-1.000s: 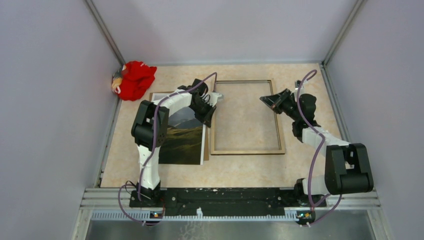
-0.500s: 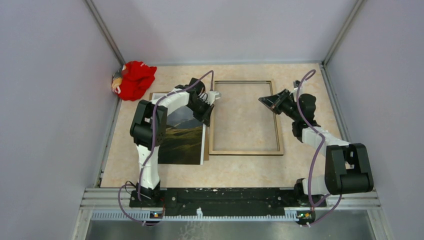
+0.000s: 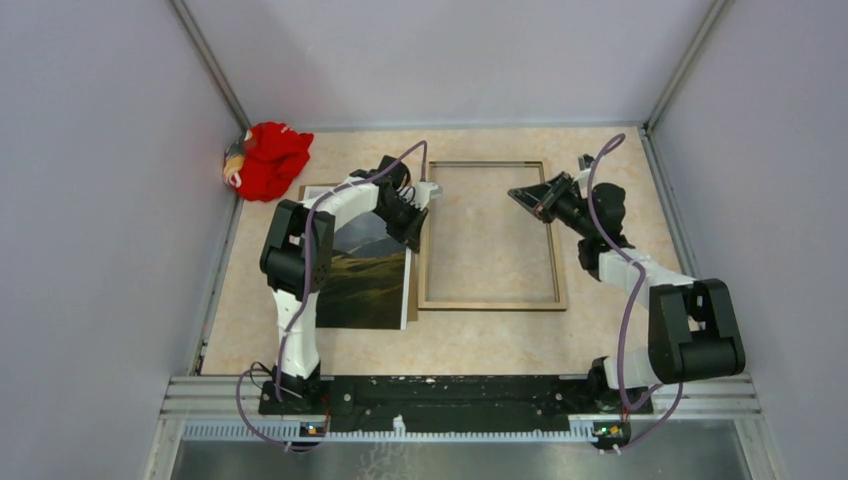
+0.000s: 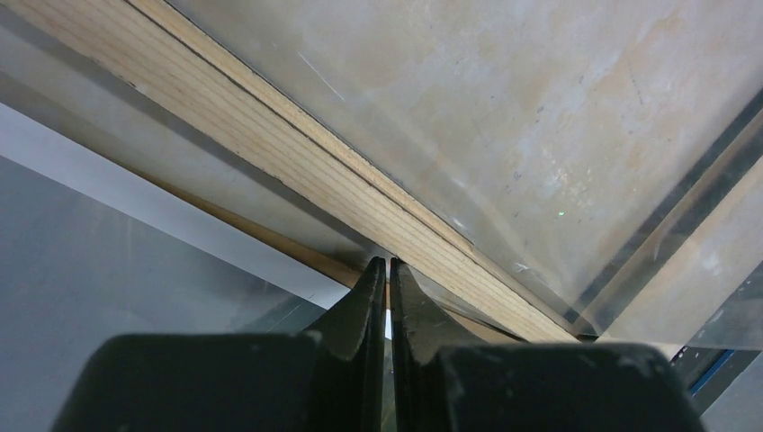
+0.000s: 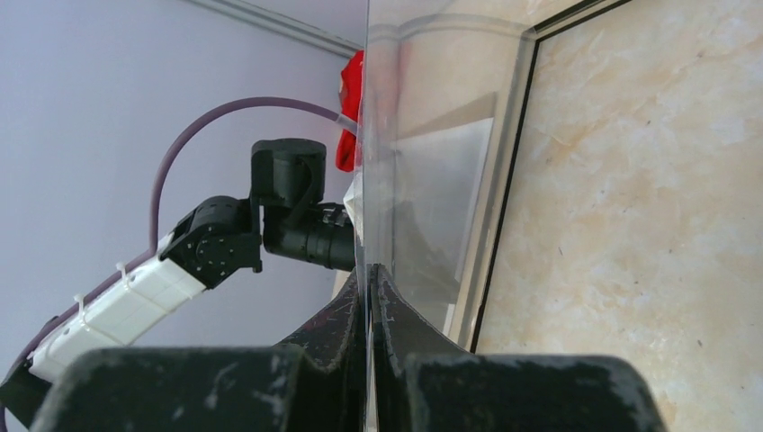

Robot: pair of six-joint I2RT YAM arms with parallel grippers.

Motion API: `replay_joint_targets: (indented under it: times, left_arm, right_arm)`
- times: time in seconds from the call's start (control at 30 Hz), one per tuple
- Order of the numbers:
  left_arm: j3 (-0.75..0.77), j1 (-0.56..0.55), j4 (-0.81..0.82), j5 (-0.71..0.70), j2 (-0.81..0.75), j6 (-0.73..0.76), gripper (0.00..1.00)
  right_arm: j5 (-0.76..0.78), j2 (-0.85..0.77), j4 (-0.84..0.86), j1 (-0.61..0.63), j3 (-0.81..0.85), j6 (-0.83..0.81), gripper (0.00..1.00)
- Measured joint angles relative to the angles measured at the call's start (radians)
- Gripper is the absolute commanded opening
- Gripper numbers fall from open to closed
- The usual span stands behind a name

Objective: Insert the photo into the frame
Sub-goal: Place the photo frame item in the photo frame.

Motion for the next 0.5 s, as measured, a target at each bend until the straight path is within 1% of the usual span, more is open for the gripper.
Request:
replay_joint_targets:
  times: [0.3,0.5]
  left_arm:
    - [0.0,0.0,0.002,0.0,0.0,0.0,0.09]
    - [0.0,0.001,0.002,0.005,0.0,-0.001,0.06]
  right_arm:
    - [0.031,0.0,-0.008,0.025,0.009,0.003,0.0]
    - [0.038,0.0,-0.006,0.051,0.026,0.021,0.0]
